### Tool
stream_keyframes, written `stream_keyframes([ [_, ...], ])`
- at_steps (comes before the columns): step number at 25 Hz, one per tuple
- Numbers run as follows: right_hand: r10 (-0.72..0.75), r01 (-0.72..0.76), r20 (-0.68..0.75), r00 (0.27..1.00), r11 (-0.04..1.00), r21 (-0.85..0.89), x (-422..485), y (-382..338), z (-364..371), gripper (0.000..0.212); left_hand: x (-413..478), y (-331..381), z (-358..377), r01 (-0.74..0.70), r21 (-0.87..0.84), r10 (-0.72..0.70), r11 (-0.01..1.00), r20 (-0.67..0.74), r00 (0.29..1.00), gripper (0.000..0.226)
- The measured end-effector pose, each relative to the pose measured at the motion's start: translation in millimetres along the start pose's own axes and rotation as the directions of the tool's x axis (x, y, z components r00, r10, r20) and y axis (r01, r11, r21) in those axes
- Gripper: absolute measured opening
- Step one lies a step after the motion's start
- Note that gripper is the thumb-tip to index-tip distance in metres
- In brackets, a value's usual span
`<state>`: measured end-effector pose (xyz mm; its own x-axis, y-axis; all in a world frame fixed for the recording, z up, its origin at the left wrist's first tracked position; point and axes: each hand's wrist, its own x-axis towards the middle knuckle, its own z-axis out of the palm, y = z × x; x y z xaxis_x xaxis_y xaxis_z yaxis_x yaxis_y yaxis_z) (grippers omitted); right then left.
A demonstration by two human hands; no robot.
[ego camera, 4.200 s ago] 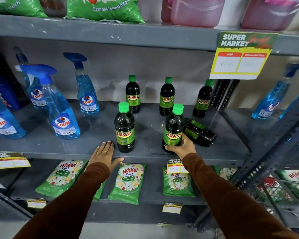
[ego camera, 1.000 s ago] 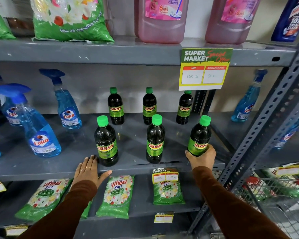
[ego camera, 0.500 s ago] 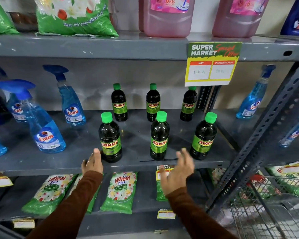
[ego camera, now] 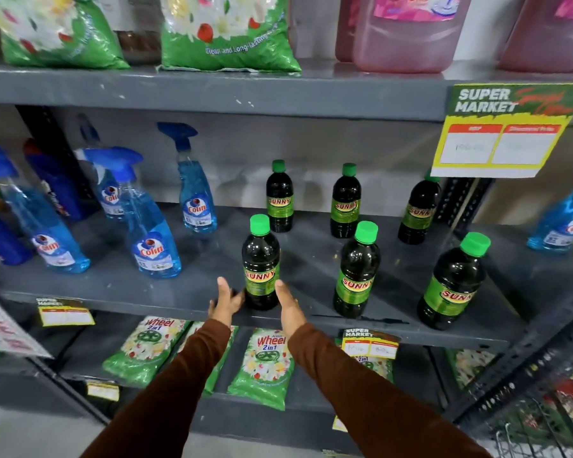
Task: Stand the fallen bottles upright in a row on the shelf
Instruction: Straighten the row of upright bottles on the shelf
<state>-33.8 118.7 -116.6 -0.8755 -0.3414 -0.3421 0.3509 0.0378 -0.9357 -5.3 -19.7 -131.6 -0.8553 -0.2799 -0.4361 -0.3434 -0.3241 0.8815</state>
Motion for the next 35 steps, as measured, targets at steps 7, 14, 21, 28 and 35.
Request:
stream_keyframes([
  [7, 0.056, -0.050, -0.023, 0.998, 0.981, 0.189, 15.1, 5.8, -3.6, 0.083, -0.8, -1.2, 0.2, 0.022, 0.108, -0.023, 0.994, 0.008, 1.000, 0.114],
  [14, 0.040, -0.040, 0.008, 0.999, 0.991, 0.129, 9.6, 0.5, -7.2, 0.066, -0.4, -3.7, 9.9, -0.146, 0.006, 0.145, 0.989, -0.099, 0.984, 0.087],
  [21, -0.459, 0.470, -0.478, 0.749, 0.877, -0.105, -56.5, 8.6, -68.7, 0.039, -59.0, -41.2, 60.5, -0.550, 0.552, 0.707, 0.627, -0.106, 0.699, 0.047],
  [28, -0.182, 0.282, -0.548, 0.816, 0.954, 0.104, -51.4, -14.2, -129.3, 0.049, -32.5, -12.8, 167.3, -0.266, 0.003, 0.264, 0.964, 0.128, 0.956, 0.065],
  [35, -0.086, 0.132, -0.447, 0.890, 0.989, 0.072, -47.4, -10.9, -127.9, 0.074, -38.7, -1.2, 170.4, -0.015, 0.094, -0.021, 0.995, 0.368, 0.930, 0.082],
])
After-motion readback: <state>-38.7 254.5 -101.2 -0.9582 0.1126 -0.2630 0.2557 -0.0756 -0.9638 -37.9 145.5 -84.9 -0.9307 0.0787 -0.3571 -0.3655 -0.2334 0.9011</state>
